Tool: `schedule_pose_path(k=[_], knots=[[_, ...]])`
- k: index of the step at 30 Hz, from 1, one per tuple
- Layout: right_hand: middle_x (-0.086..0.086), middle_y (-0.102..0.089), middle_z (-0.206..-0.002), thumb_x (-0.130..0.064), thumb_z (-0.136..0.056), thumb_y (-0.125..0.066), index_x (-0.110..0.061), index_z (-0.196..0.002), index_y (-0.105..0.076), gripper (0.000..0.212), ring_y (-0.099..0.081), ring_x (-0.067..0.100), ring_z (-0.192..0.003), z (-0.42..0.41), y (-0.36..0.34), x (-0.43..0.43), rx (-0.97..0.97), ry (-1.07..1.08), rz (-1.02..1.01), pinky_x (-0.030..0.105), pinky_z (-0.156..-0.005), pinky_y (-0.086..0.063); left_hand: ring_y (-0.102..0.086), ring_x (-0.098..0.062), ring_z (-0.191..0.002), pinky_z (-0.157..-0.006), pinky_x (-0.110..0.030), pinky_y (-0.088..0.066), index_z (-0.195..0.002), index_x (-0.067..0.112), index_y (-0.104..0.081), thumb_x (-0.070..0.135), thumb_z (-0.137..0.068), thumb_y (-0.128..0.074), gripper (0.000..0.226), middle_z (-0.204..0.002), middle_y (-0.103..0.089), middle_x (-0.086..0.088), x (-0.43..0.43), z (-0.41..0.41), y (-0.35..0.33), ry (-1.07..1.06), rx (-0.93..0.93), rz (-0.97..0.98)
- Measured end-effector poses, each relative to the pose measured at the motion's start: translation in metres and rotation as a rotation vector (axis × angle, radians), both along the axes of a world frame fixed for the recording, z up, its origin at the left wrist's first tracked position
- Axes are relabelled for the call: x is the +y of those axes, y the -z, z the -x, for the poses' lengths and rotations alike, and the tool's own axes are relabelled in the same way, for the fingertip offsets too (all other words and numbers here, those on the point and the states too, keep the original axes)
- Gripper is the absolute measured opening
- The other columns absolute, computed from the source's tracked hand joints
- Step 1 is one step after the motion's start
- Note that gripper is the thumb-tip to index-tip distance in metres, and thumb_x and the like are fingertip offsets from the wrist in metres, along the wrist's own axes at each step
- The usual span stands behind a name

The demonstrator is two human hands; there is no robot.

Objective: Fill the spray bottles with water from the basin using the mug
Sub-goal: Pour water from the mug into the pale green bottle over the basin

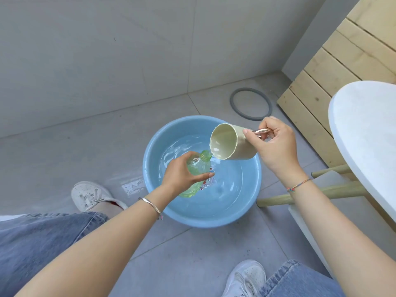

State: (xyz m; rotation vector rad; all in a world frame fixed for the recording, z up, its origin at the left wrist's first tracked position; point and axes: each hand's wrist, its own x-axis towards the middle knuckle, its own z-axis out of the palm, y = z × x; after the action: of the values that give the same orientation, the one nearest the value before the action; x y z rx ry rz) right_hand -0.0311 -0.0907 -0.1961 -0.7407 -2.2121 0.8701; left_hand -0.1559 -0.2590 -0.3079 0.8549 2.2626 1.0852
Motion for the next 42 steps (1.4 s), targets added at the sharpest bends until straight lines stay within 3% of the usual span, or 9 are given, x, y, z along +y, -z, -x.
schedule_pose_path(k=[10,15,19,22,28,34,42], knots=[[-0.006,-0.037,-0.059,-0.029,-0.075,-0.067,-0.012,-0.058,-0.038,0.037,-0.036,0.019,-0.064,0.002,-0.006,-0.002,-0.016,-0.028,-0.136,0.031,-0.066,-0.031,-0.057,-0.009,-0.116,-0.093,-0.026,-0.045,-0.119,0.029,-0.062,0.058,-0.063,-0.083,0.066,-0.12,-0.065,0.016,-0.001,0.0,-0.001,-0.001,0.001,0.022],[-0.004,-0.037,-0.059,-0.026,-0.076,-0.069,-0.014,-0.058,-0.038,0.038,-0.035,0.015,-0.062,0.003,-0.009,-0.004,-0.017,-0.039,-0.185,0.029,-0.067,-0.029,-0.058,-0.011,-0.115,-0.094,-0.029,-0.045,-0.119,0.027,-0.062,0.059,-0.063,-0.083,0.068,-0.12,-0.065,0.014,-0.002,-0.001,0.001,-0.001,0.01,0.037],[-0.001,-0.04,-0.06,-0.025,-0.076,-0.07,-0.015,-0.06,-0.039,0.036,-0.033,0.015,-0.064,0.005,-0.013,-0.006,-0.04,-0.028,-0.261,0.018,-0.07,-0.027,-0.058,-0.013,-0.115,-0.095,-0.032,-0.046,-0.12,0.028,-0.061,0.06,-0.063,-0.083,0.069,-0.12,-0.066,0.013,-0.003,-0.002,0.003,-0.007,0.008,0.049],[-0.001,-0.04,-0.06,-0.024,-0.076,-0.07,-0.016,-0.06,-0.039,0.035,-0.033,0.014,-0.065,0.005,-0.015,-0.006,-0.047,-0.042,-0.297,0.026,-0.069,-0.025,-0.057,-0.013,-0.117,-0.097,-0.033,-0.046,-0.121,0.028,-0.061,0.06,-0.062,-0.083,0.07,-0.121,-0.065,0.014,-0.003,-0.002,0.005,-0.011,-0.002,0.057],[-0.002,-0.039,-0.061,-0.025,-0.076,-0.07,-0.014,-0.061,-0.041,0.035,-0.032,0.012,-0.066,0.005,-0.017,-0.009,-0.067,-0.047,-0.325,0.013,-0.079,-0.025,-0.056,-0.013,-0.12,-0.098,-0.031,-0.045,-0.124,0.026,-0.059,0.06,-0.063,-0.082,0.073,-0.125,-0.064,0.012,-0.003,-0.003,0.004,-0.012,-0.006,0.063],[-0.008,-0.033,-0.061,-0.022,-0.076,-0.071,-0.02,-0.062,-0.037,0.037,-0.028,0.01,-0.067,0.008,-0.02,-0.013,-0.078,-0.087,-0.373,0.026,-0.073,-0.023,-0.056,-0.011,-0.12,-0.097,-0.029,-0.044,-0.125,0.026,-0.059,0.059,-0.064,-0.083,0.073,-0.126,-0.064,0.012,-0.003,-0.003,0.003,-0.013,-0.015,0.056],[-0.009,-0.031,-0.065,-0.022,-0.076,-0.07,-0.021,-0.064,-0.036,0.037,-0.025,0.008,-0.07,0.012,-0.018,-0.017,-0.109,-0.131,-0.541,0.027,-0.075,-0.02,-0.056,-0.012,-0.118,-0.095,-0.03,-0.045,-0.124,0.027,-0.059,0.061,-0.064,-0.082,0.072,-0.125,-0.064,0.012,0.0,-0.004,0.002,-0.013,-0.007,0.056]])
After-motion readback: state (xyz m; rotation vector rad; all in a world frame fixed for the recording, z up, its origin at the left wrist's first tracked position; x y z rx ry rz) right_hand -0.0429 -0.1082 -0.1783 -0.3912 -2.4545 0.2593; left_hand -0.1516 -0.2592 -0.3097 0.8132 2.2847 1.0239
